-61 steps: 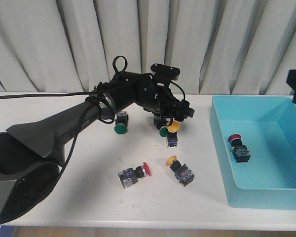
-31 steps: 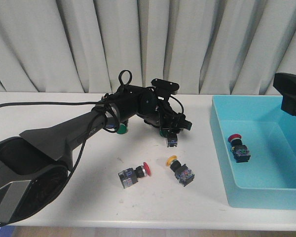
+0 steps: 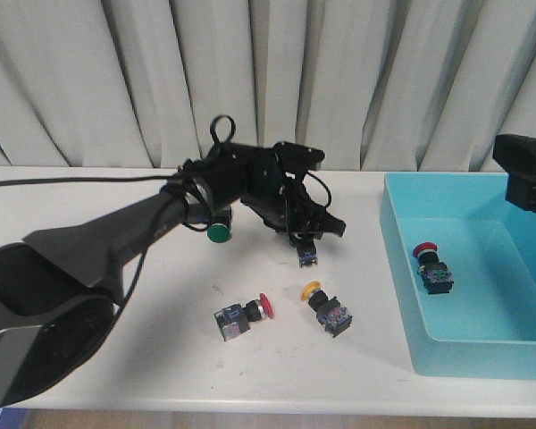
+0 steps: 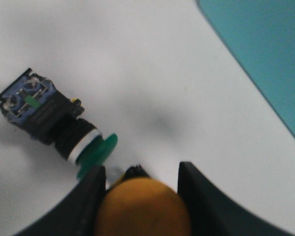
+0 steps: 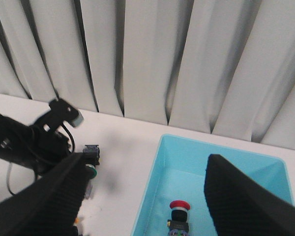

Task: Pick red and yellow buttons and place in box
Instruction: 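Grasp and lift the yellow button with the left gripper, then grasp the yellow button with the right gripper from the left gripper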

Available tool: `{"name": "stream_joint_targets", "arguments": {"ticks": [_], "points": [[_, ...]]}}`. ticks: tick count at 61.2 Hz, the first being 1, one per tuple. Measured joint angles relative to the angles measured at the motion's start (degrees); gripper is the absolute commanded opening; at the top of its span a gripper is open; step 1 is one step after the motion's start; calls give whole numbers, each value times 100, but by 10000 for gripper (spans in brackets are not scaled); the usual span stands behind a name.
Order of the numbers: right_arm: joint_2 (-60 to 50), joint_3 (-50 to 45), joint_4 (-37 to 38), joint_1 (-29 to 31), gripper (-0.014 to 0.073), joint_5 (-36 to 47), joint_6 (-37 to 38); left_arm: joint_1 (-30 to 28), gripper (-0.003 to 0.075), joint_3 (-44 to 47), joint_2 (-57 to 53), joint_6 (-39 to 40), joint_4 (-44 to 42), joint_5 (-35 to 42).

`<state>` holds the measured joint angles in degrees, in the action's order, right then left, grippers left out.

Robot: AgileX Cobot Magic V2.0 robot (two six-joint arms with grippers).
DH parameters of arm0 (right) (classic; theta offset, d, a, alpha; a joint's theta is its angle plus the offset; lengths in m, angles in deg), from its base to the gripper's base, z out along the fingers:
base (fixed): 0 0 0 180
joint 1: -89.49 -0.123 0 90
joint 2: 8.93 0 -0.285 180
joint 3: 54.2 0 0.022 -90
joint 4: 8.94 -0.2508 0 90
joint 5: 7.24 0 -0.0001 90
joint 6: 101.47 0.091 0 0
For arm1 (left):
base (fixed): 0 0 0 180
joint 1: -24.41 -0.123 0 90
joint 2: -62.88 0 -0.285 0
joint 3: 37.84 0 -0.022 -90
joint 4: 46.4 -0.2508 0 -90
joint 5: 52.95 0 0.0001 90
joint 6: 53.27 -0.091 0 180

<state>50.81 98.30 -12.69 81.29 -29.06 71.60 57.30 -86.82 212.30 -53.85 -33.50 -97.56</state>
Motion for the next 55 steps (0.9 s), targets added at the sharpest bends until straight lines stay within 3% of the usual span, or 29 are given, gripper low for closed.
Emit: {"name": "stream_joint_targets", "arguments": {"ticks": [14,27,36,55], "points": [[584,-13,0,-130,507,123,-80,0,-7,0,-1120,6,0,-885],[1240,-13,6,-1356,507,399,-1199,0,-6,0,-2178,58,4,-1146],[1741,-13,6,-2001,507,851,-1687,0,-5,8,-2794,558,26,-1264],[2031,-30,-102,-2288,507,2121,-1770,0,0,1058,-3425,1052,258,-1394]]}}
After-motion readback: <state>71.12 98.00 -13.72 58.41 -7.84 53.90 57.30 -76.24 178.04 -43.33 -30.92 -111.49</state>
